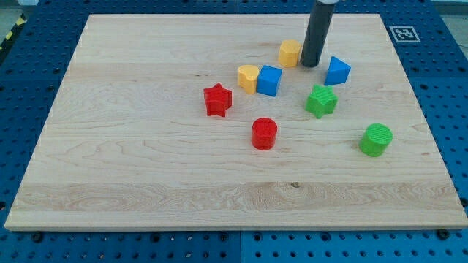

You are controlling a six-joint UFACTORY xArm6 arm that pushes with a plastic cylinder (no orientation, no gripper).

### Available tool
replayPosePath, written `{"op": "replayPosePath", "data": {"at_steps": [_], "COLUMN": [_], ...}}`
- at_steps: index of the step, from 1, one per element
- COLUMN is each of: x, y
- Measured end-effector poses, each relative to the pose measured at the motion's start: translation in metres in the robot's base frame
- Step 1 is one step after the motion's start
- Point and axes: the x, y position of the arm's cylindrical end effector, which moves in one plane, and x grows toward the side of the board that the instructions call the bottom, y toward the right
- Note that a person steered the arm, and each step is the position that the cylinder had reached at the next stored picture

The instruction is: Move the yellow hexagon closer to the yellow heart

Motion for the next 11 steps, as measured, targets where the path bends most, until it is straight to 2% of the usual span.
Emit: {"op": "replayPosePath", "data": {"at_steps": [2, 3, 5, 6, 9, 10, 11], "x": [-0.010, -0.019, -0.070, -0.067, -0.027, -0.027, -0.027], "y": [-0.035, -0.033, -0.011, -0.020, -0.113, -0.101, -0.065]}}
